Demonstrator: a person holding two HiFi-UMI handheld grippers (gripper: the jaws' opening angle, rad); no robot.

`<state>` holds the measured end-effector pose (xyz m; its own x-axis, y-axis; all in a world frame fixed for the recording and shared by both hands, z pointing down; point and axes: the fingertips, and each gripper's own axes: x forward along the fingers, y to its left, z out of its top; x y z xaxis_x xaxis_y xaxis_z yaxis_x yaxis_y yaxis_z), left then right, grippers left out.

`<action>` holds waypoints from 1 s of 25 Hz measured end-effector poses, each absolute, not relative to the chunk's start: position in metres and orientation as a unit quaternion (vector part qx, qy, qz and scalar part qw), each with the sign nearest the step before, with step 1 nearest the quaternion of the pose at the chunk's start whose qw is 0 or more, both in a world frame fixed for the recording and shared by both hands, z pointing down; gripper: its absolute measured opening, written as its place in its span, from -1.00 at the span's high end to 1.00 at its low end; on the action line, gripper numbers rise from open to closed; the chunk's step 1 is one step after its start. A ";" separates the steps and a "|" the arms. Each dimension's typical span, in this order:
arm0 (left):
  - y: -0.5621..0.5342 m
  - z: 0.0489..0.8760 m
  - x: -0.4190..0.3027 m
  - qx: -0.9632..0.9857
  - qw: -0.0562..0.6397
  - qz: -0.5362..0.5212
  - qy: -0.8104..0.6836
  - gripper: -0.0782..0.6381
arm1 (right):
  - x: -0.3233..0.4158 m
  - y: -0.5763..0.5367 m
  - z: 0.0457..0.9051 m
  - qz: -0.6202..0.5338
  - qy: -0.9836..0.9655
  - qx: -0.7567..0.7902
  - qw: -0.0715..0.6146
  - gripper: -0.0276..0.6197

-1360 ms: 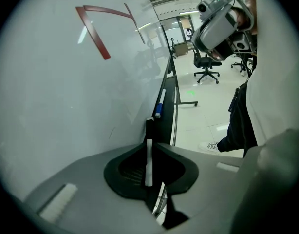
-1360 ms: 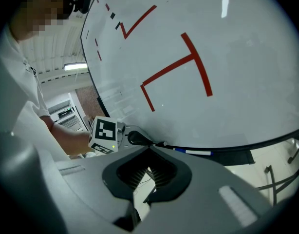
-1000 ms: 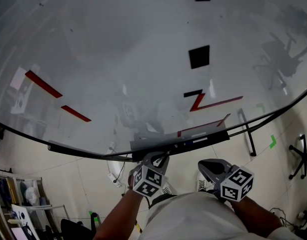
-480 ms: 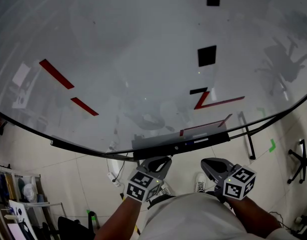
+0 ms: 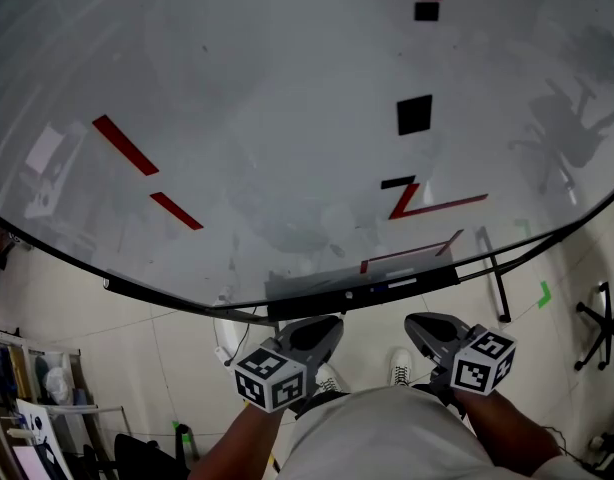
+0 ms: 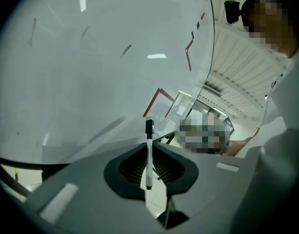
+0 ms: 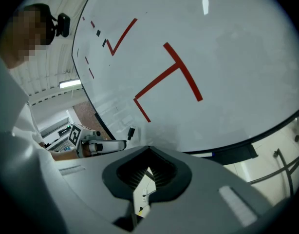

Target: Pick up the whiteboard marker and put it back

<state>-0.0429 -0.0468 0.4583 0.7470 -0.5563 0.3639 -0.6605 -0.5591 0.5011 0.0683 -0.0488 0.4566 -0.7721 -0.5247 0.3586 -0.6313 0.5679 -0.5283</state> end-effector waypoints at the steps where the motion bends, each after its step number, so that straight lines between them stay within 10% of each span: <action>1: -0.046 0.455 -0.043 0.879 0.318 0.078 -0.346 0.64 | 0.069 -0.050 0.454 0.332 -0.881 0.328 0.076 0.91; 25: -0.019 0.409 -0.054 0.858 0.402 -0.057 -0.314 0.63 | 0.065 -0.049 0.429 0.322 -0.889 0.325 0.038 0.91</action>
<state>-0.0539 -0.0192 0.4090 0.7962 -0.5851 0.1539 -0.4930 -0.4801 0.7256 0.0649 -0.0486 0.4293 -0.7863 -0.5528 0.2758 -0.6013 0.5822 -0.5472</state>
